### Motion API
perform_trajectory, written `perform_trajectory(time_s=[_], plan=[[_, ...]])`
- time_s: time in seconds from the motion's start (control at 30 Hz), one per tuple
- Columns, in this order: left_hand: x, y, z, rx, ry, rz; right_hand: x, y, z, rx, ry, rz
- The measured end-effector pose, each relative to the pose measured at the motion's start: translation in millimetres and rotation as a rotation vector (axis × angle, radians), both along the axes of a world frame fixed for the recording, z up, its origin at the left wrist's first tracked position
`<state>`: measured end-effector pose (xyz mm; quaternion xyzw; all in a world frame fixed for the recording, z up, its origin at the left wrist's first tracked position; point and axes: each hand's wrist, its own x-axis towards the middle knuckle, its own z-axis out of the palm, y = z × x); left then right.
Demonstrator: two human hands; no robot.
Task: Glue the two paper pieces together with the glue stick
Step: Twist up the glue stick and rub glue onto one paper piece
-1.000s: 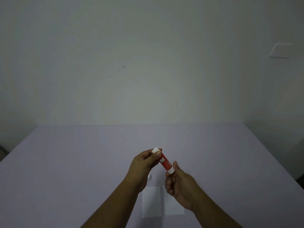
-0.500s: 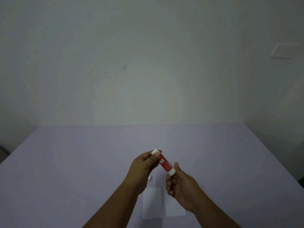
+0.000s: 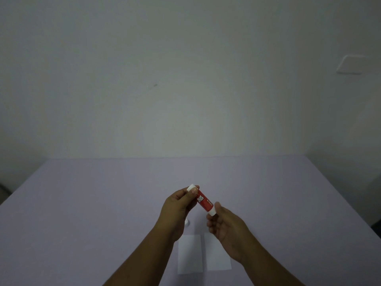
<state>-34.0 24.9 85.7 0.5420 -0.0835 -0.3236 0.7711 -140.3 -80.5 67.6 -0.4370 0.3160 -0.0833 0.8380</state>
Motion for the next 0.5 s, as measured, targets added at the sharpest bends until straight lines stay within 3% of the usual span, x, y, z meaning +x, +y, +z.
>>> perform_trajectory(time_s=[0.07, 0.23, 0.5], plan=[[0.1, 1.1, 0.0, -0.020, 0.019, 0.005, 0.1, -0.1, 0.4, -0.041, -0.013, -0.014], [-2.7, 0.6, 0.5, 0.003, -0.019, -0.035, -0.4, 5.0, 3.3, 0.124, 0.104, 0.072], [-1.8, 2.0, 1.9, -0.003, 0.000, -0.018, -1.1, 4.4, 3.3, -0.032, -0.019, 0.050]])
